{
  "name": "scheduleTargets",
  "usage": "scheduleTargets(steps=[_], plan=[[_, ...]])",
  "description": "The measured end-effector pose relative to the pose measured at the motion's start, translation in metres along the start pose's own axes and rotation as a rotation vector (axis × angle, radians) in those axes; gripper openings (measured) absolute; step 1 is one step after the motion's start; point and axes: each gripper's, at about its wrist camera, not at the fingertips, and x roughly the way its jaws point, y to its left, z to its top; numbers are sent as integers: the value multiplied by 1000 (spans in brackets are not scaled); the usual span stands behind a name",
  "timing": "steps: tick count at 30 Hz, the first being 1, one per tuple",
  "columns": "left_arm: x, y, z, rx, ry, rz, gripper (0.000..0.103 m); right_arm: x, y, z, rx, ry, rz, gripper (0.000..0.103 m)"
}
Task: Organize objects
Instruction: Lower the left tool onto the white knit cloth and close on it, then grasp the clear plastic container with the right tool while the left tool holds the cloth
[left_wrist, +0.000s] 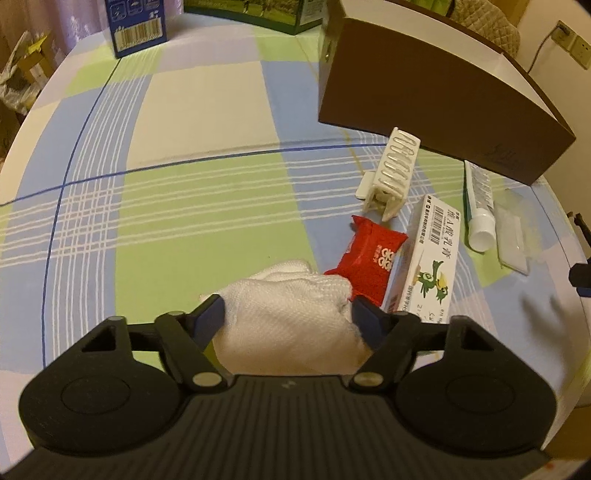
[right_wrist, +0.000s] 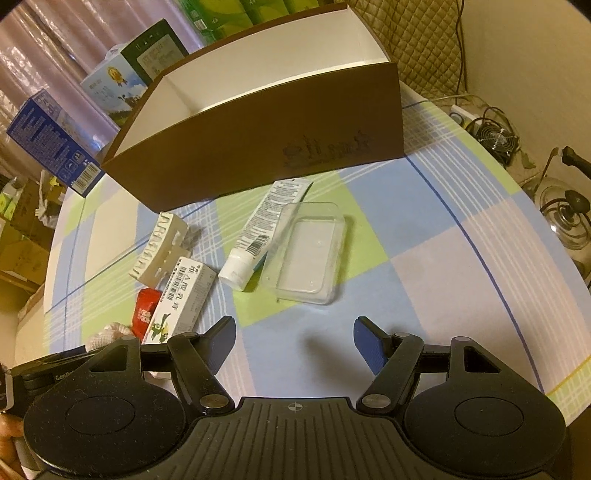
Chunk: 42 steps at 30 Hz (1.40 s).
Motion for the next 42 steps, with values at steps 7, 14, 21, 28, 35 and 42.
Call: scheduleTargets(steps=[7,14,21,28,35,42], plan=[[-11,-2,-4,41,-26,-13,38,3,-5,1,10,-3,-12,68],[-23,6,-4,9,-30,-8,25,10,0,7,-29,-18,-29,68],[-36,18,4,-16,-58,17,25,33,16,24,-120,-49,-86,68],[-38,25,11,-37,-61,36,25,65,22,40,-141,-38,-125,68],[-34,25,11,-45,-44,39,25,80,17,41,-210,-7,-156,55],[-29,21,14,-45,-34,36,25,65,-6,35,-264,22,-157,55]])
